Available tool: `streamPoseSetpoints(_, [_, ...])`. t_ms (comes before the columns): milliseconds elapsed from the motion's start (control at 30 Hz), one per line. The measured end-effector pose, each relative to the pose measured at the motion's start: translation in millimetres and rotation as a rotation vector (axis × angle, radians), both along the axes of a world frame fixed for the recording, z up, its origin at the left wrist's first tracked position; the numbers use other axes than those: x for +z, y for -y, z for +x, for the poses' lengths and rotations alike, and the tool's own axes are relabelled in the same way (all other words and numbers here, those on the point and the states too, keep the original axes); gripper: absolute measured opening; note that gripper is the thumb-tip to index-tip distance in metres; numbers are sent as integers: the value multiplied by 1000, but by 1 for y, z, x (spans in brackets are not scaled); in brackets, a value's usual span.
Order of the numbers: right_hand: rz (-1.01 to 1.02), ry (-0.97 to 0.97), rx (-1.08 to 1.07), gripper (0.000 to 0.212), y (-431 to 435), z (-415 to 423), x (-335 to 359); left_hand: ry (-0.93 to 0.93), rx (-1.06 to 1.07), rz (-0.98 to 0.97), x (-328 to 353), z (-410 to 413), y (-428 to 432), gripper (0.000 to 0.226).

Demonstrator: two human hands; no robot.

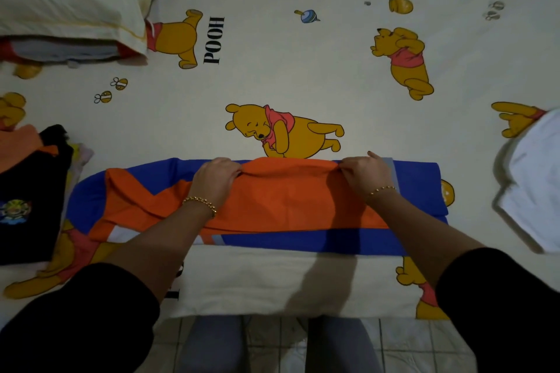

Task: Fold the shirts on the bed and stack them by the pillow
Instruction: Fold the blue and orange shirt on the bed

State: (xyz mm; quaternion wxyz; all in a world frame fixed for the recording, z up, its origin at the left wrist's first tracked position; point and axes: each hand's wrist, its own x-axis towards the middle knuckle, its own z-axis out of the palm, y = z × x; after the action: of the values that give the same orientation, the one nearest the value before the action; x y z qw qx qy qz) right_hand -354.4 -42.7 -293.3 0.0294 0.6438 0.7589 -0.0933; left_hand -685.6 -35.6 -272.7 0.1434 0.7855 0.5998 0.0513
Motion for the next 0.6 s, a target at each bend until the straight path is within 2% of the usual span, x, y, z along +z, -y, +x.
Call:
streamPoseSetpoints(100, [77,-163,-57,21,13,7,18,92,53,-71,11,-3,3,26])
streamPoseSetpoints(233, [-146,-235,-96,18,24,15,37,124,38,-160,21,-6,8,21])
streamPoseSetpoints(367, [-356,-88,-74,28,17,22,40,-1,-14,-253,20,-1,6,21])
streamPoseSetpoints(467, [-414,51,-61,44,9,24,36,-37,-7,-254,11,7,2,23])
streamPoseSetpoints(600, [-434,150,-125,51,9,37,22,-57,41,-213,0,15,-5,25])
